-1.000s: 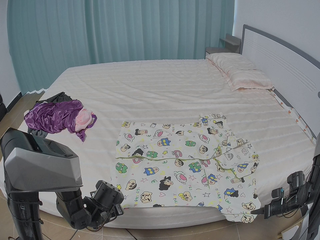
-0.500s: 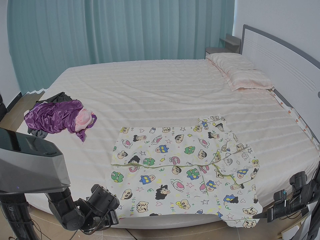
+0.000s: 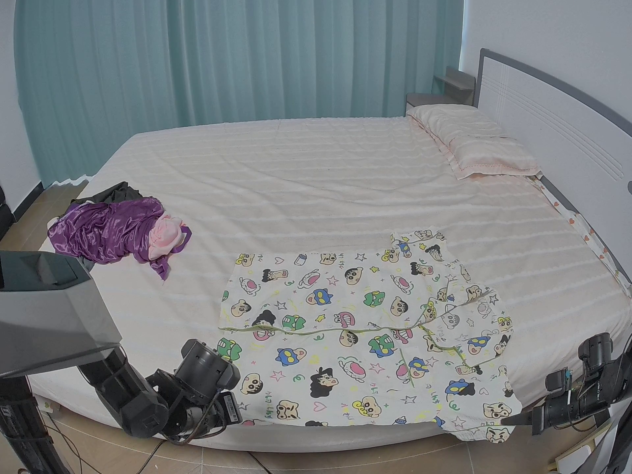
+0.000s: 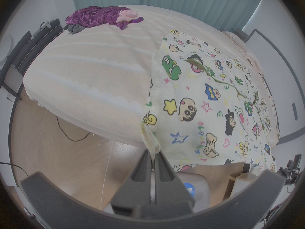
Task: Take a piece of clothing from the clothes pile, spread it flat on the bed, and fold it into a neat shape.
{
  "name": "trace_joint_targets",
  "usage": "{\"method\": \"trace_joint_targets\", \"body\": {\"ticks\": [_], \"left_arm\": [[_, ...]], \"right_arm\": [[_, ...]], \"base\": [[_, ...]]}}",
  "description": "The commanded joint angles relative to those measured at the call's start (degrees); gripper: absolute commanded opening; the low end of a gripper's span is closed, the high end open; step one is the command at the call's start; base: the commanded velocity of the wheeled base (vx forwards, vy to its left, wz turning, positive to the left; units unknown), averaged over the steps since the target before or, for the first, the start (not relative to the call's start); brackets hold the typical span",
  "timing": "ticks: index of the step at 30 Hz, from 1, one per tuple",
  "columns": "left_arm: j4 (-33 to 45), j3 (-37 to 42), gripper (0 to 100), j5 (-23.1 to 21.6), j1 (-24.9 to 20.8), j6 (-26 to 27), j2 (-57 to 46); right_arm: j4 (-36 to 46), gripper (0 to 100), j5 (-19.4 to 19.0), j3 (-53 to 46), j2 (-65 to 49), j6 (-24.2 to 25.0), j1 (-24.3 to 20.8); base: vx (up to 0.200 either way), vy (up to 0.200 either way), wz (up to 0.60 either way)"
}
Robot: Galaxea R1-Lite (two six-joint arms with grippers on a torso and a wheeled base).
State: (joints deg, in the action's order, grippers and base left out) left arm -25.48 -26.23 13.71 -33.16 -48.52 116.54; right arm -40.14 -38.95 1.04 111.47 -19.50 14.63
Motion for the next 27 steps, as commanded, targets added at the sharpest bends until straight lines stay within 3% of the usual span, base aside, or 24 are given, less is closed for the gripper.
{"method": "trace_joint_targets", "body": {"ticks": [1,11,18,22,27], "left_arm": [[9.57,-7.96,0,-2.73,1.08,-0.35,-4.04],[23.02,-17.36,0,-7.12,3.89,-1.40,-4.13],[36.73,-23.42,0,-9.58,6.79,-0.79,-4.04],[44.81,-23.16,0,-10.73,6.97,3.69,-4.13],[48.77,-23.07,0,-11.08,6.44,6.42,-3.95]], "right_arm": [[-0.02,0,-0.25,3.89,-1.96,3.42,-0.39],[0.15,0,-1.57,9.16,-3.54,9.66,-2.68],[0.50,0,-1.92,12.15,-5.21,12.74,-2.76],[0.50,0,-1.92,12.24,-6.79,14.23,-2.59],[0.68,0,-1.83,11.53,-7.41,14.32,-2.59]], "base": [[0.000,0.000,0.00],[0.000,0.000,0.00],[0.000,0.000,0.00],[0.000,0.000,0.00],[0.000,0.000,0.00]]}}
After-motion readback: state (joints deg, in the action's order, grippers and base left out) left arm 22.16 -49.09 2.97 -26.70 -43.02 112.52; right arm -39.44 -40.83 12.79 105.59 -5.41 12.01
